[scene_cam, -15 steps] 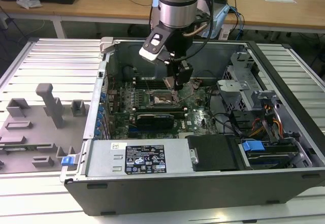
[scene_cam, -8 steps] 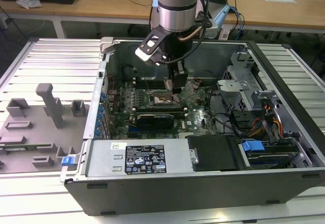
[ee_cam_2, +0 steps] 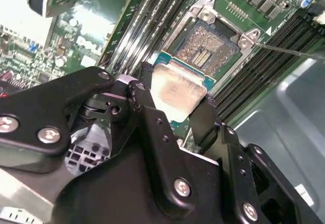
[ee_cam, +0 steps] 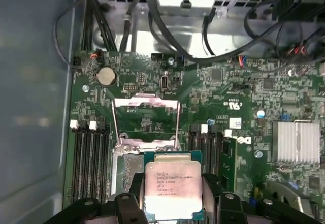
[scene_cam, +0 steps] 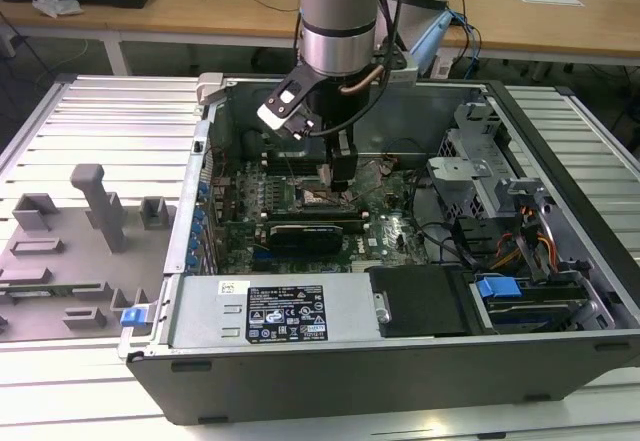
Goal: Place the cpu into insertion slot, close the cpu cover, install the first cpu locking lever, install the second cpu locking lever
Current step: 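Place the cpu into insertion slot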
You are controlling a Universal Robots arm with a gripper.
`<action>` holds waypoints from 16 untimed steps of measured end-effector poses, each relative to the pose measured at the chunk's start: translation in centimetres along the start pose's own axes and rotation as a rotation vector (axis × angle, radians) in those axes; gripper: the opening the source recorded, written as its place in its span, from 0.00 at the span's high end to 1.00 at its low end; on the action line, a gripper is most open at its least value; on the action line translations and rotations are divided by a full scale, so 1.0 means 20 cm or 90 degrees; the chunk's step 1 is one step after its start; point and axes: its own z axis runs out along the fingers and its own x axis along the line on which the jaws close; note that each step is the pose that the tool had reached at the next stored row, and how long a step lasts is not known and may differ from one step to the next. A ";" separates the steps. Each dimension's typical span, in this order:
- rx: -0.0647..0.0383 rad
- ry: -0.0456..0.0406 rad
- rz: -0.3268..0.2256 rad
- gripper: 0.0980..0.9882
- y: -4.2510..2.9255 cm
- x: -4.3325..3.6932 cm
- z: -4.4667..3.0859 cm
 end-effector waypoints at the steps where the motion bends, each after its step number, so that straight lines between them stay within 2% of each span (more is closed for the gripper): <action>1: 0.001 -0.0006 0.003 0.50 -0.006 0.005 0.012; 5: 0.006 -0.0029 0.015 0.50 -0.026 0.028 0.061; 10: 0.014 -0.0031 0.021 0.50 -0.029 0.072 0.109; 16: 0.020 -0.0039 0.029 0.50 -0.037 0.094 0.151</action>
